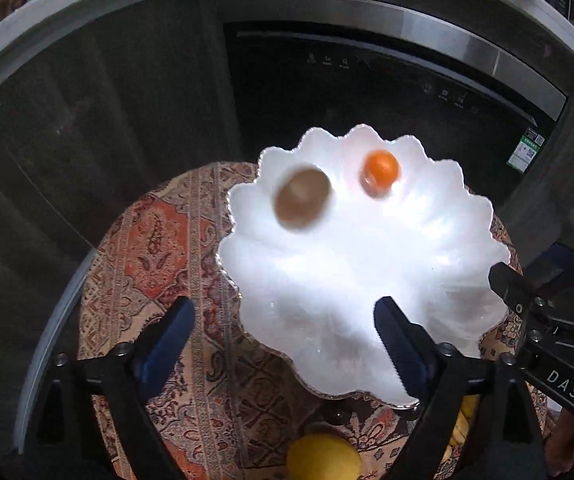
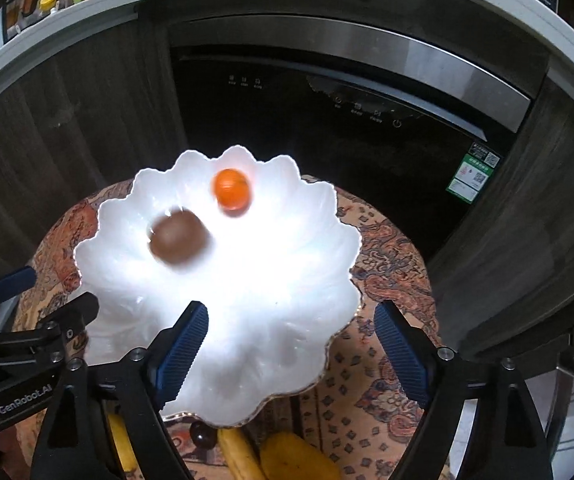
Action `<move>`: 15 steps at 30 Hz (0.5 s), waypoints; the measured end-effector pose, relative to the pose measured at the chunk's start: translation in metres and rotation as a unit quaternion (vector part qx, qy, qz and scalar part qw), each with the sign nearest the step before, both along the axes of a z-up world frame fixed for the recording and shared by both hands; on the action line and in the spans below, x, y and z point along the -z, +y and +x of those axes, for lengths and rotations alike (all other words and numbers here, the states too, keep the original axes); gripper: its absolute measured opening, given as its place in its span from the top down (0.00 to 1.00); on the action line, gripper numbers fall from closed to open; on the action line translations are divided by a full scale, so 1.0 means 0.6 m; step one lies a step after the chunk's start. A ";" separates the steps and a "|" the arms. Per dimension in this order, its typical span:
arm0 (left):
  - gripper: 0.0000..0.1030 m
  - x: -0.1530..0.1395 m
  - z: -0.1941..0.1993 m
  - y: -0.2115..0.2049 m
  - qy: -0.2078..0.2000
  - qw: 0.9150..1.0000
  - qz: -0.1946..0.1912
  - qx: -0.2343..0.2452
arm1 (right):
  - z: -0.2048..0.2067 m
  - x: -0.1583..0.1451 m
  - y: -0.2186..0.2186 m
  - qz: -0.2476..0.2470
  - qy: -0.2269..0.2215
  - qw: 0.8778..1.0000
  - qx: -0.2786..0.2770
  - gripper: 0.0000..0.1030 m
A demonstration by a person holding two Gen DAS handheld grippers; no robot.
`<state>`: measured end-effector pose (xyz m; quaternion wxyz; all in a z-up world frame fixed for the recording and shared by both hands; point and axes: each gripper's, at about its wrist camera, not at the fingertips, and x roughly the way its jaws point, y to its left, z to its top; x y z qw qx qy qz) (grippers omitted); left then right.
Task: Organize fruits
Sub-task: 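Lift both open tools out of the white bowl back over the fruit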
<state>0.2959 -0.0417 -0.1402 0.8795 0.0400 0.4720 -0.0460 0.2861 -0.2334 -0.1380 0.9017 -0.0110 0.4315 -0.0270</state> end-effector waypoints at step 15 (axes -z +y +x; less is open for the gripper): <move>0.09 -0.071 -0.059 0.009 -0.030 1.000 0.008 0.003 | -0.067 -0.055 0.002 -0.004 -0.027 1.000 0.008 0.17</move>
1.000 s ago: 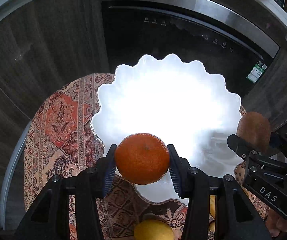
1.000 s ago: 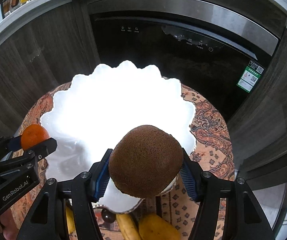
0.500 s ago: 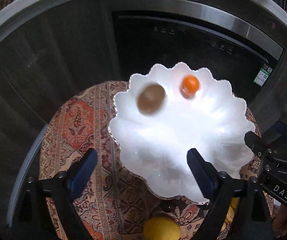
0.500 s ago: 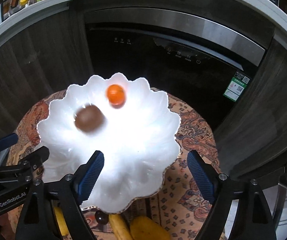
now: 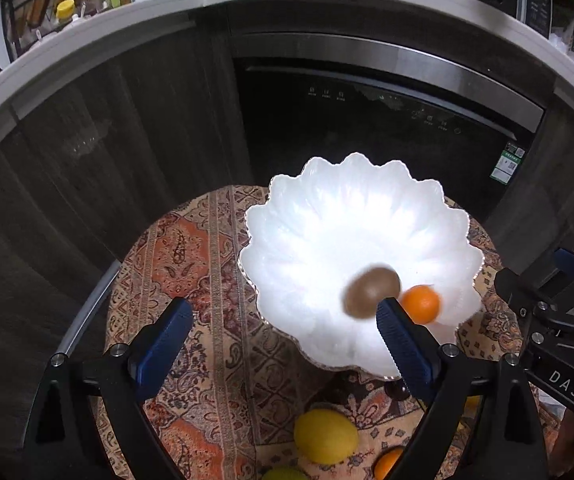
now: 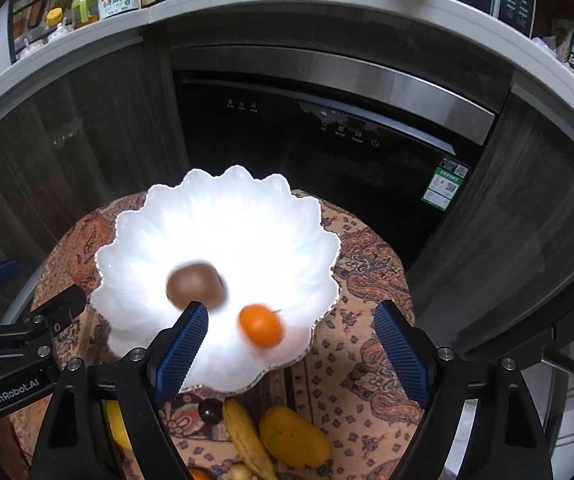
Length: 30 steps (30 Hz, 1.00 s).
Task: Organize fruits
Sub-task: 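Lift both open tools out of the white bowl back over the fruit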
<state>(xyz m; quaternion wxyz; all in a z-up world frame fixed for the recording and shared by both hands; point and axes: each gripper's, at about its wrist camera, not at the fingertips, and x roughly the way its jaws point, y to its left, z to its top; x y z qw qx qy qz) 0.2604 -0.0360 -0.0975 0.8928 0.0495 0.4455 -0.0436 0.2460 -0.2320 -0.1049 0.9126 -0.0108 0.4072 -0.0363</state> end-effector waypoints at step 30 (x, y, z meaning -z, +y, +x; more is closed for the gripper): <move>0.09 0.001 -0.150 0.036 -0.012 1.000 0.012 -0.005 | -0.127 0.010 0.028 0.018 0.007 1.000 -0.017 0.17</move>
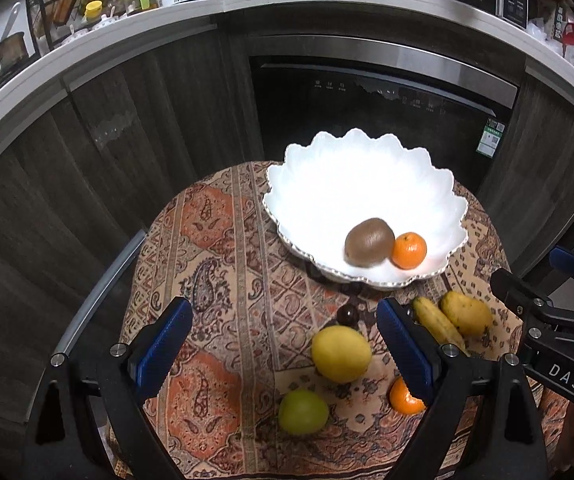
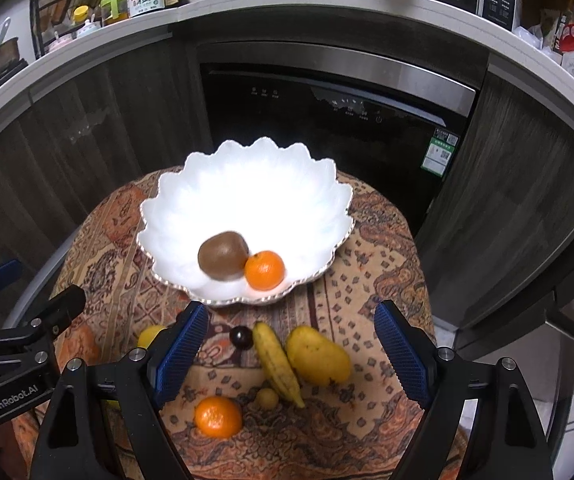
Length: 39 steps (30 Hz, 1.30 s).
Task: Organize fruits
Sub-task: 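Lift both open tools out of the white bowl back over the fruit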
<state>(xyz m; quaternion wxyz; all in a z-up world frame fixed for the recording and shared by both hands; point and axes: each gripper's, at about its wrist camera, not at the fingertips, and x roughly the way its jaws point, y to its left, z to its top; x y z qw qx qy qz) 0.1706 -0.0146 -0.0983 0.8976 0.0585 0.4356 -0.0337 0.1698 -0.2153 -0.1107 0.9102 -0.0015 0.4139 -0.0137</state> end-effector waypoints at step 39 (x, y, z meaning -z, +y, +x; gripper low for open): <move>0.09 0.136 -0.065 0.038 0.064 0.998 0.000 -0.004 | -0.063 0.125 0.039 -0.007 0.067 0.998 -0.012 0.17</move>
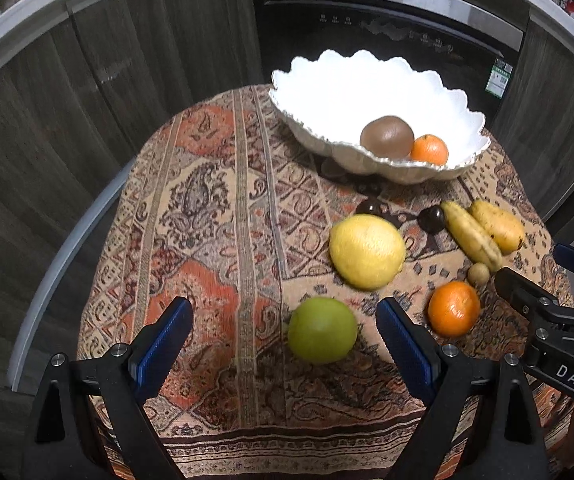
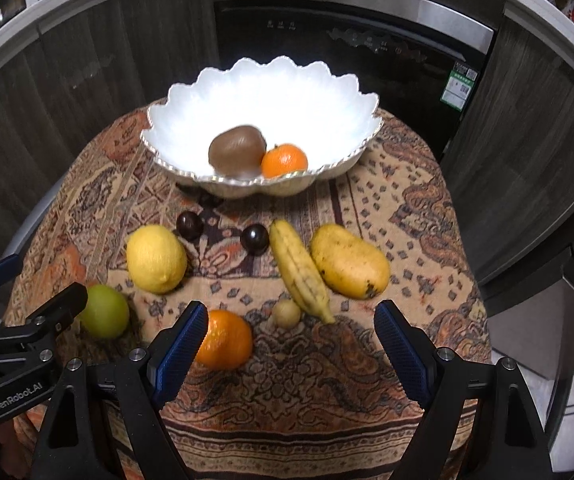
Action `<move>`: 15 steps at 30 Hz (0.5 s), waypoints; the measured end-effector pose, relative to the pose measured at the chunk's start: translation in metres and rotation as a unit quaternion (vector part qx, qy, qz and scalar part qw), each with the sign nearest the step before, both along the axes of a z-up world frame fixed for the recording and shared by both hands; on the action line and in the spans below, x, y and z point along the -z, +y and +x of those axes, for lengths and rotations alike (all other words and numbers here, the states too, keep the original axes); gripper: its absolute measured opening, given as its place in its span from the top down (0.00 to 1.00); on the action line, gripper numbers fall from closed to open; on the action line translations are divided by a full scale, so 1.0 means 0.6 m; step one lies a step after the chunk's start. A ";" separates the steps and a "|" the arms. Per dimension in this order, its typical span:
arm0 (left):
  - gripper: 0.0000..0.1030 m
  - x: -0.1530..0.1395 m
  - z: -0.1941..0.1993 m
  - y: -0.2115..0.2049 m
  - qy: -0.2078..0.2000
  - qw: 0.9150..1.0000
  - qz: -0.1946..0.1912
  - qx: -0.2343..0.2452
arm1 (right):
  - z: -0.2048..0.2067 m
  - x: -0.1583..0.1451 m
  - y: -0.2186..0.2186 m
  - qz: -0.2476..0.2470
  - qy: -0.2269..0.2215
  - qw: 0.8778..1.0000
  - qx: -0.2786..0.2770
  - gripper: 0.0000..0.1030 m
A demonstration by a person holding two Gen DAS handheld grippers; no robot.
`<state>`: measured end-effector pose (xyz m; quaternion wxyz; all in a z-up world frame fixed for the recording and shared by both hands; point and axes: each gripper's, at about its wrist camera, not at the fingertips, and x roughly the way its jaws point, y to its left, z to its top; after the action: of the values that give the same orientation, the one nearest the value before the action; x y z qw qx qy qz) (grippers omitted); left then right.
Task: Organize fruits
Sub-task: 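Lift both open tools out of the white bowl back over the fruit, then grasp the green apple with the left tool while the right tool grasps a tangerine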
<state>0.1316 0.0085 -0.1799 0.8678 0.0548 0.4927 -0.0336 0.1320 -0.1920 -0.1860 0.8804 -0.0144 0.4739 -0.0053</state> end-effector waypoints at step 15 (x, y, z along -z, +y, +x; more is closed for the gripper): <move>0.12 0.060 0.006 -0.002 0.026 1.000 -0.010 0.001 | -0.004 0.040 0.009 -0.001 0.021 1.000 -0.002 0.17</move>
<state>0.1352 0.0075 -0.2158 0.8550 0.0460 0.5150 -0.0405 0.1293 -0.1869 -0.2100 0.8705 -0.0167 0.4919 -0.0034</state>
